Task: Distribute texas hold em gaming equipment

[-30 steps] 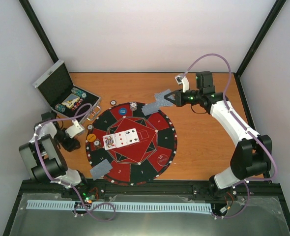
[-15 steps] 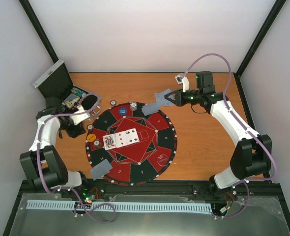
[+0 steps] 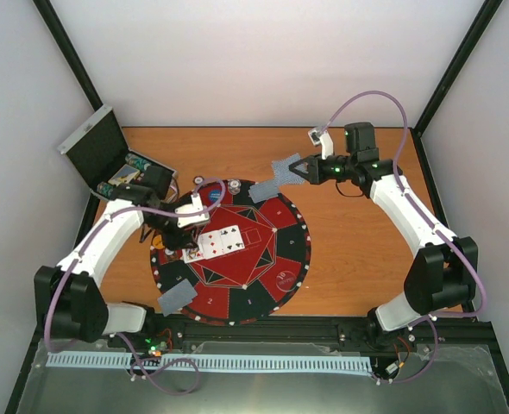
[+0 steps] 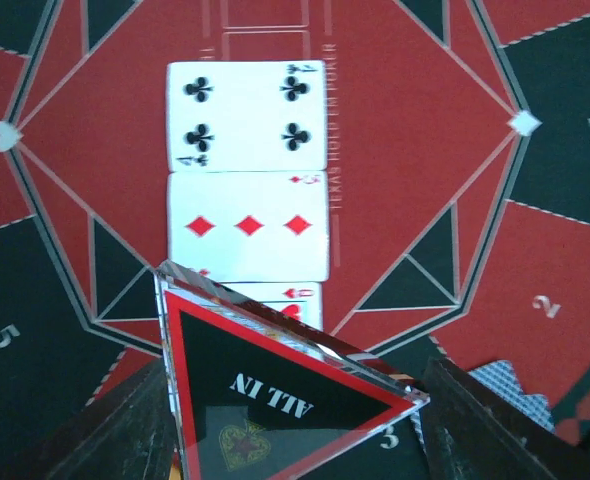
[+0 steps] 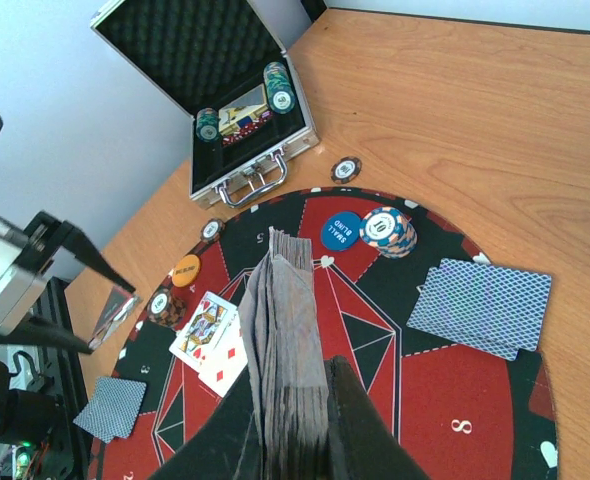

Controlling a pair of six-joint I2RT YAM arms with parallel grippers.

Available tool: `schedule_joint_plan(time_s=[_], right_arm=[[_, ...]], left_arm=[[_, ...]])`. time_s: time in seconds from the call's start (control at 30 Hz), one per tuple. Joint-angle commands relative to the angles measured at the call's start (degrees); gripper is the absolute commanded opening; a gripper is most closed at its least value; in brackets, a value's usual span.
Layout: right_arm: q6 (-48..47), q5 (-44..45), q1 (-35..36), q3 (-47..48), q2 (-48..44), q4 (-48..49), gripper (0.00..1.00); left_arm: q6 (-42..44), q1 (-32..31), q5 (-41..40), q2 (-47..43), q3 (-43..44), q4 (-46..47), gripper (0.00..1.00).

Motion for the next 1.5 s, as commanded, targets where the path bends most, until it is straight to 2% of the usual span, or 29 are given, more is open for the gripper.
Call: schedule_joint_plan(time_s=[0.0, 0.17, 0.3, 0.43, 0.6, 0.77, 0.93, 1.23, 1.4, 1.47], right_arm=[[0.42, -0.35, -0.5, 1.78, -0.4, -0.18, 0.03], [0.56, -0.56, -0.45, 1.62, -0.63, -0.33, 0.03], [0.35, -0.28, -0.51, 1.32, -0.97, -0.27, 0.03], [0.08, -0.13, -0.44, 1.13, -1.27, -0.35, 0.03], [-0.34, 0.14, -0.46, 1.15, -1.46, -0.71, 0.03], [-0.45, 0.22, -0.5, 1.3, -1.18, -0.76, 0.03], [-0.56, 0.34, -0.45, 1.63, -1.24, -1.23, 0.03], [-0.63, 0.42, -0.48, 2.05, -0.93, -1.58, 0.03], [-0.78, 0.52, -0.48, 2.21, -0.85, -1.73, 0.03], [-0.8, 0.5, -0.5, 2.26, -0.67, -1.84, 0.03]], left_arm=[[-1.53, -5.11, 1.5, -3.76, -2.42, -3.27, 0.59], [-2.94, -14.48, 1.21, -4.96, -5.0, -2.11, 0.58], [0.54, -20.65, 1.25, -7.16, -9.92, -0.25, 0.58], [5.35, -22.87, 1.11, -7.33, -14.35, 3.18, 0.58], [7.48, -28.58, -3.39, -5.61, -18.34, 8.08, 0.56], [8.74, -30.05, -1.56, -5.68, -21.66, 11.28, 0.57], [11.29, -32.03, -4.43, -6.59, -25.88, 14.45, 0.57], [14.54, -34.43, -4.78, -8.07, -28.55, 14.35, 0.58], [15.85, -34.65, -6.02, -8.42, -29.77, 15.39, 0.69], [15.26, -34.62, -5.98, -8.94, -29.48, 16.32, 0.8]])
